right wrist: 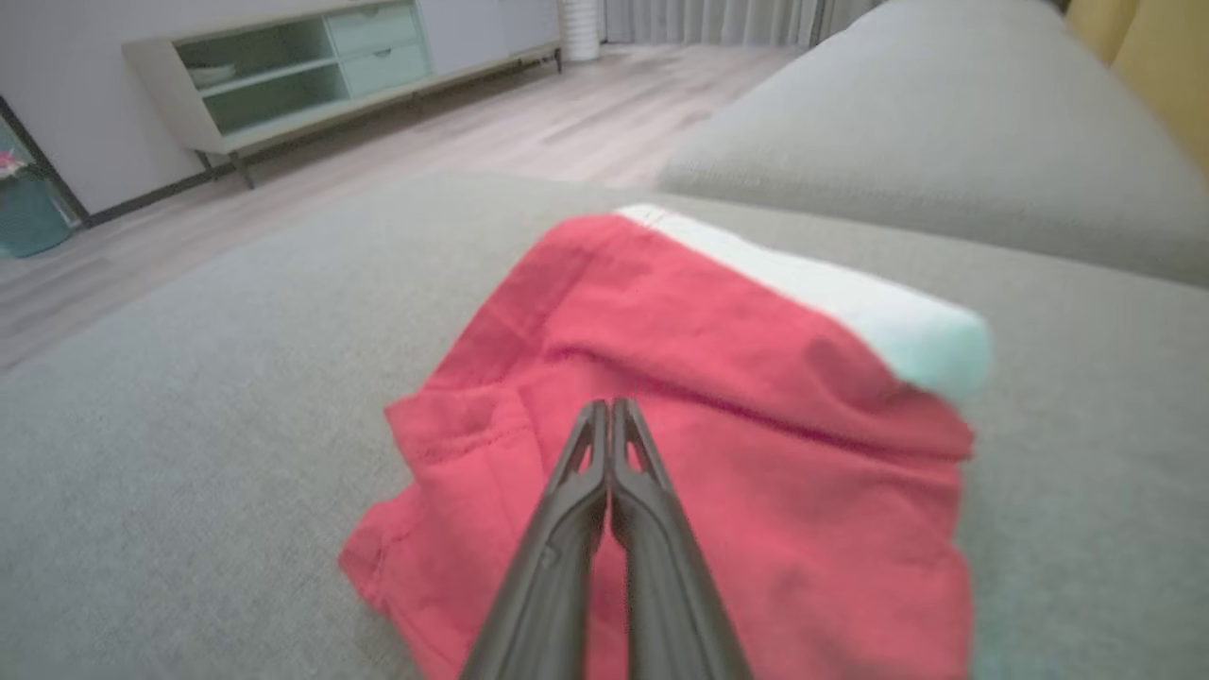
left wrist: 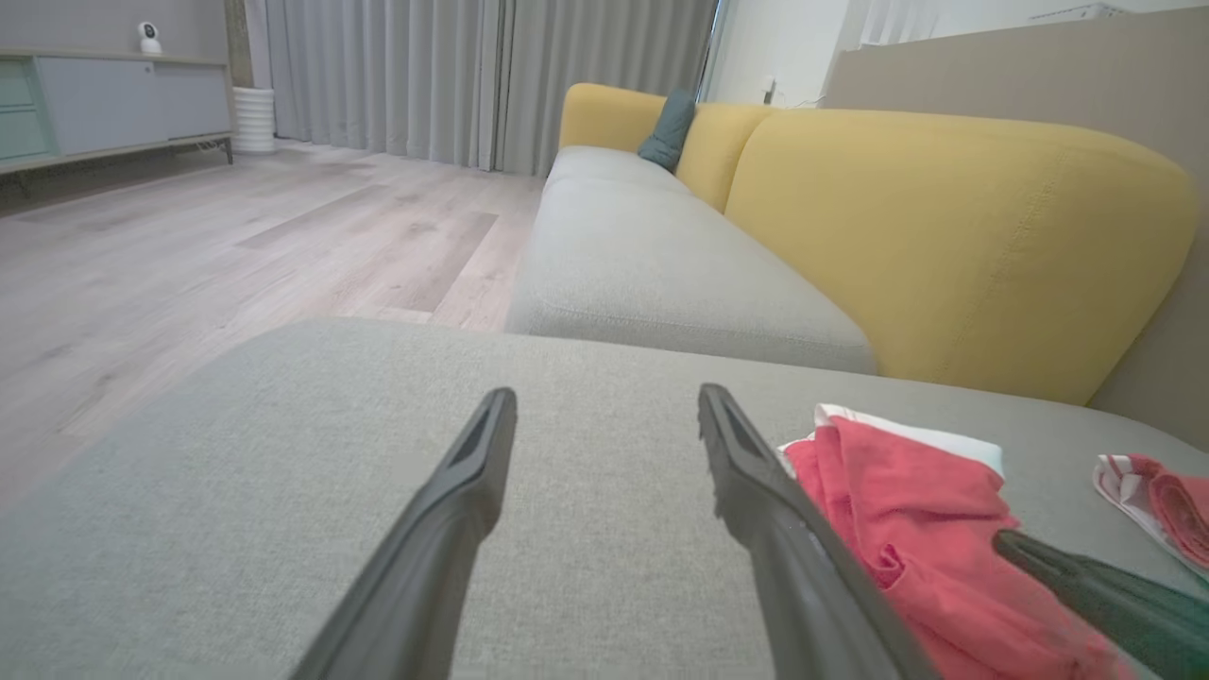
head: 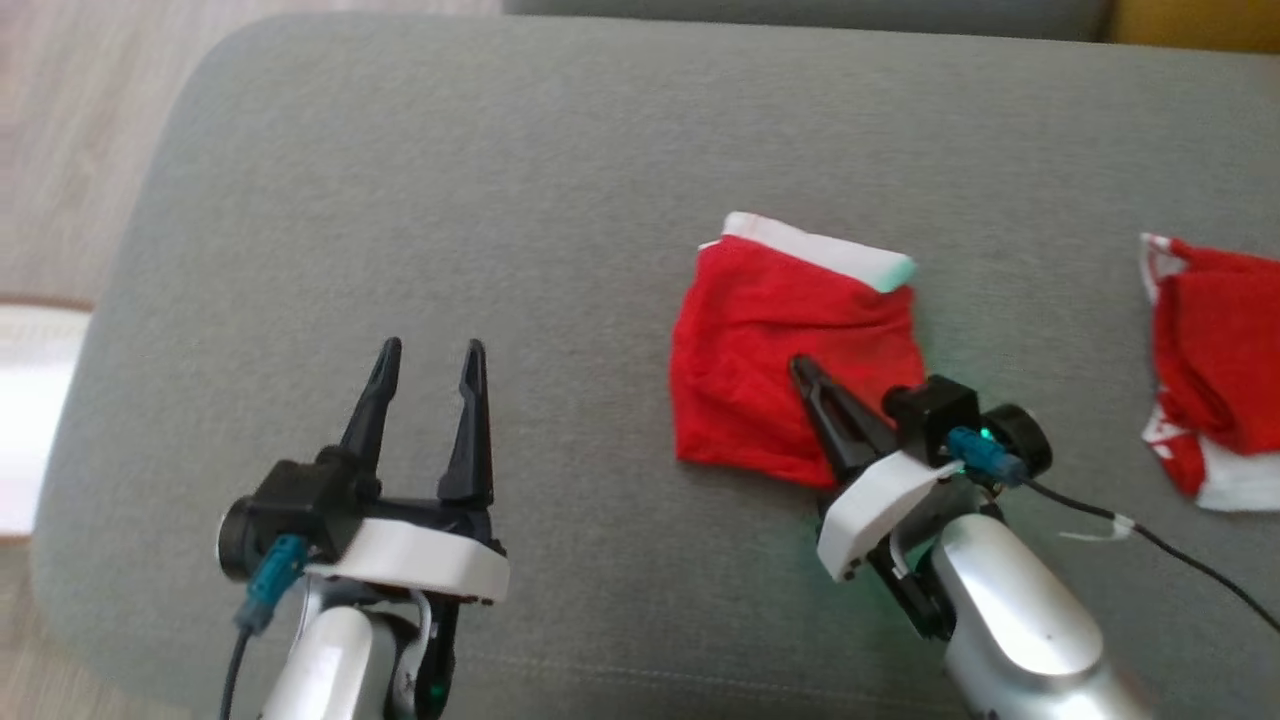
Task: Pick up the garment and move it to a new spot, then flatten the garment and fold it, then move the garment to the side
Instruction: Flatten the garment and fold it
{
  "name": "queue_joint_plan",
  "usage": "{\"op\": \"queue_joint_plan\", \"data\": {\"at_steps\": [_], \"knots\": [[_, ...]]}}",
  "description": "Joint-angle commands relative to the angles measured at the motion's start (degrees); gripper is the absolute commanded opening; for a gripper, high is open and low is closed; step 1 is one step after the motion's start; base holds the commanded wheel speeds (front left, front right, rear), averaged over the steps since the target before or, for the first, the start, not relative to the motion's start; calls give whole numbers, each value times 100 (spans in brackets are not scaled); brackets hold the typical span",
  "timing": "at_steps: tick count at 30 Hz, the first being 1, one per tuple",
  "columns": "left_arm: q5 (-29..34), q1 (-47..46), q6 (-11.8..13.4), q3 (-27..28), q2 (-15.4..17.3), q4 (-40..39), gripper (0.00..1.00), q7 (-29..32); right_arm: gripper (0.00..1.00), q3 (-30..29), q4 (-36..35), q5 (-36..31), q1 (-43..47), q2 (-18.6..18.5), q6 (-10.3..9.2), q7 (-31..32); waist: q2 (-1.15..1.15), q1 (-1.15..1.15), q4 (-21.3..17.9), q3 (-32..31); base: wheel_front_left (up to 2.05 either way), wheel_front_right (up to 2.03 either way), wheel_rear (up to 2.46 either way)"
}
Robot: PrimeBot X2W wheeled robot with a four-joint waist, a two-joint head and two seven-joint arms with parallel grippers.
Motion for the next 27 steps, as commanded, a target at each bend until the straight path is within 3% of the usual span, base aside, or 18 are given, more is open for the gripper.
{"op": "queue_joint_plan", "data": {"at_steps": [1, 7, 18, 22, 27], "knots": [[-12, -197, 22, 149, 16, -127, 100, -35, 0, 152, -58, 30, -208, 42, -4, -5, 0, 0, 151, 85, 0, 0, 0], [-32, -170, 74, 123, 16, -67, 100, -35, 0, 516, 618, 488, -447, 76, -4, 99, 0, 0, 290, 88, 0, 0, 0], [-67, -178, 117, 120, 16, -58, 100, -35, 0, 1916, 629, 1449, -460, -6, -4, 313, 0, 0, 120, -8, 0, 0, 0], [-61, -177, 110, 108, 16, -43, 100, -35, 0, 1653, 513, 1537, -708, -121, -4, 91, 0, 0, 79, 2, 0, 0, 0], [-36, -159, 90, 100, 16, -24, 100, -35, 0, 902, 507, 1326, -974, -203, -4, -45, 0, 0, 78, 10, 0, 0, 0]]}}
